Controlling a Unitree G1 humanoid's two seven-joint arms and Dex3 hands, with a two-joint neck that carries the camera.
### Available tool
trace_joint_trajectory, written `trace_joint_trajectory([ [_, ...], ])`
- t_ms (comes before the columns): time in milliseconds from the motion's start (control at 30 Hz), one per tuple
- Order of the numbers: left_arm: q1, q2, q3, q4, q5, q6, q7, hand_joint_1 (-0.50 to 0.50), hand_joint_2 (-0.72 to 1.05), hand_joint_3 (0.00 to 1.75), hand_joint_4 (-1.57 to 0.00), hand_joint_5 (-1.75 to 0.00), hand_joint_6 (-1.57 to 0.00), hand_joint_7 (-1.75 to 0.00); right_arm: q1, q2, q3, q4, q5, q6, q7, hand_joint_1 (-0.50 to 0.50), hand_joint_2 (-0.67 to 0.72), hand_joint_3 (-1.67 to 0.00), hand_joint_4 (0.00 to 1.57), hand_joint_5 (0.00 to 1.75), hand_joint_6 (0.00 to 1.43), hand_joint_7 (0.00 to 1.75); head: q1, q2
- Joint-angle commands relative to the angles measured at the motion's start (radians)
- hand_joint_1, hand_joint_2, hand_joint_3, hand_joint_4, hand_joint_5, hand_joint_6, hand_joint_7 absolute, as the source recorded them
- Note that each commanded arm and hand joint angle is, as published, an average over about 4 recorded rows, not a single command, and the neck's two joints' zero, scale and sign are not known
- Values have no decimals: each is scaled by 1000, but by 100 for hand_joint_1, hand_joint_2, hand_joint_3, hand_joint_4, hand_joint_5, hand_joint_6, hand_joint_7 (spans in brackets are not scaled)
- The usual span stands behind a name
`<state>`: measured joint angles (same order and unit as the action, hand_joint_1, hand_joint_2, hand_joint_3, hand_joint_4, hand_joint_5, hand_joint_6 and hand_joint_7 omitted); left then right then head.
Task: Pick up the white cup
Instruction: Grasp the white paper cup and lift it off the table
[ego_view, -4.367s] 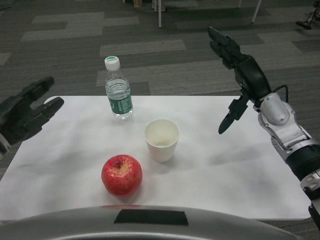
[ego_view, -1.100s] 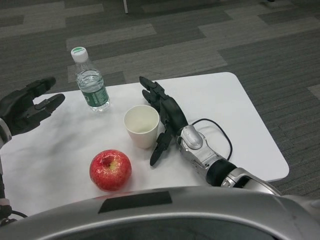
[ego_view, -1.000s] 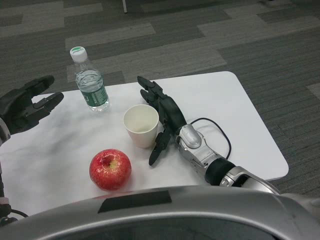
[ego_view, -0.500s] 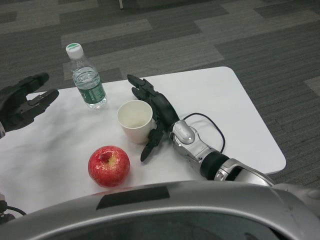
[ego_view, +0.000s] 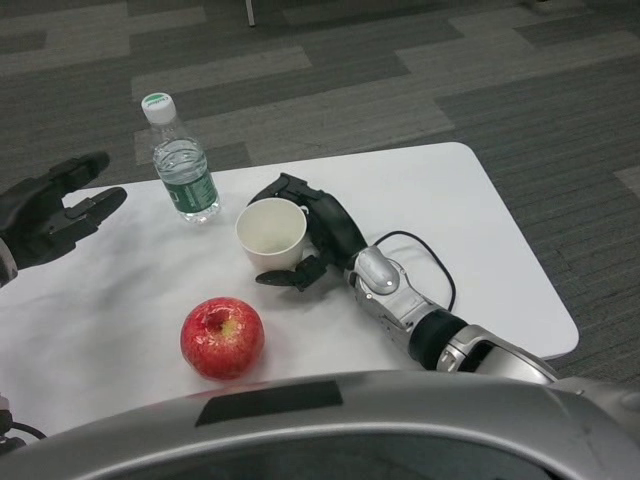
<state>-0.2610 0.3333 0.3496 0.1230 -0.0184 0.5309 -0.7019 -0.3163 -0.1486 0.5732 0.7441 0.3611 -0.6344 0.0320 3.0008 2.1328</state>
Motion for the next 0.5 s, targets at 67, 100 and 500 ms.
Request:
trace_joint_trajectory([
  [67, 3, 14, 3, 8, -2, -11, 2, -50, 96, 26, 0, -10, 0, -14, 39, -32, -20, 58, -4, 21, 52, -17, -16, -111, 138, 155, 139, 168, 2, 2],
  [100, 2, 13, 4, 9, -1, -11, 2, -50, 96, 26, 0, -10, 0, -14, 40, -33, -28, 58, -4, 21, 59, -17, -16, -111, 138, 155, 140, 168, 1, 2],
  [500, -37, -12, 5, 40, 12, -27, 4, -50, 96, 26, 0, -10, 0, -14, 48, -80, -129, -83, -5, 15, 104, -12, -22, -131, 120, 165, 136, 168, -26, 28],
])
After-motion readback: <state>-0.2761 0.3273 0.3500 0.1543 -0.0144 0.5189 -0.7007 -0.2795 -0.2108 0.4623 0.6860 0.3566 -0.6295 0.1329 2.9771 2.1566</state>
